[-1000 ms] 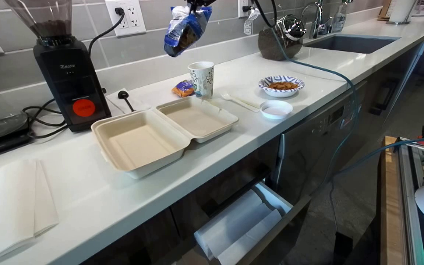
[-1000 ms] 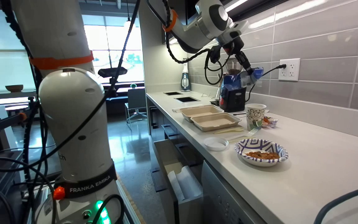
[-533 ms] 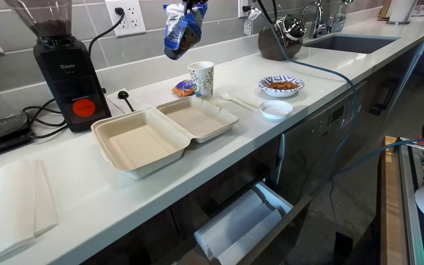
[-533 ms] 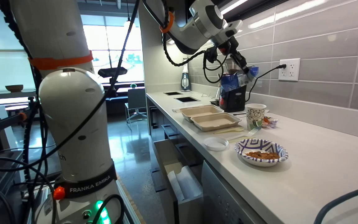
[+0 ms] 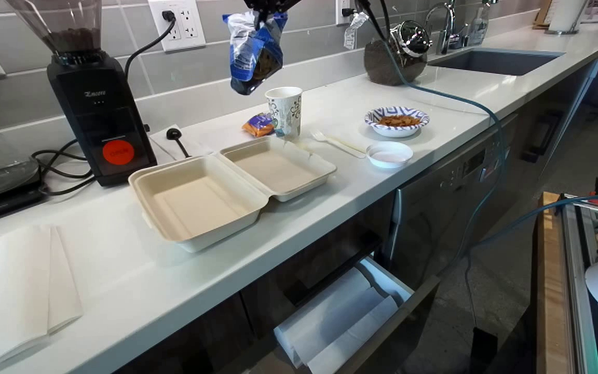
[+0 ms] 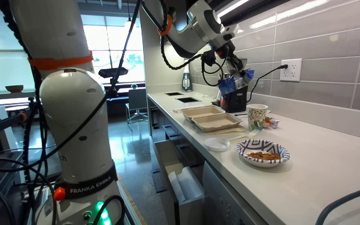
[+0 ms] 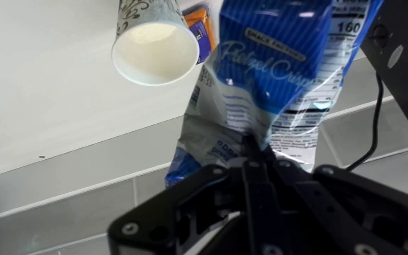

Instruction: Pour the snacks out of the white and blue packet and into the food pack.

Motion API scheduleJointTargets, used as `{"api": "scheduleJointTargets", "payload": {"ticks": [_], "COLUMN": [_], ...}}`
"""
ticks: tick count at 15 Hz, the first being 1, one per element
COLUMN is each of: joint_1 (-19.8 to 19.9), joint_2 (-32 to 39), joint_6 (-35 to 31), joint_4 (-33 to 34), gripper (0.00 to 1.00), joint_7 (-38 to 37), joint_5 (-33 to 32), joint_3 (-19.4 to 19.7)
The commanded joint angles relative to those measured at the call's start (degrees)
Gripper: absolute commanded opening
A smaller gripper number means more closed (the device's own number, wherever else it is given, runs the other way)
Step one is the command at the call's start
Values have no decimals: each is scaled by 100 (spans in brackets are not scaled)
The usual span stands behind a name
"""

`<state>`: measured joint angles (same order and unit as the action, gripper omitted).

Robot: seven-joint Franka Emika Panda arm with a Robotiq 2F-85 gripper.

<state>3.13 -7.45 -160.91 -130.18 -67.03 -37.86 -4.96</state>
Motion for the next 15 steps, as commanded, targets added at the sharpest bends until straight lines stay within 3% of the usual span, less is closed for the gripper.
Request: {"api": "scheduleJointTargets", "payload": {"ticks": [1,7,15], "joint_1": [-162,-483,-594], "joint_2": [-75,77,248], "joint_6": [-321,-407,-397], "joint_4": [-257,-282,-178], "gripper": [0,0,0], "joint_7": [224,291,308], "joint_5": [146,187,111], "joint_3": [-36,-196,-268]}}
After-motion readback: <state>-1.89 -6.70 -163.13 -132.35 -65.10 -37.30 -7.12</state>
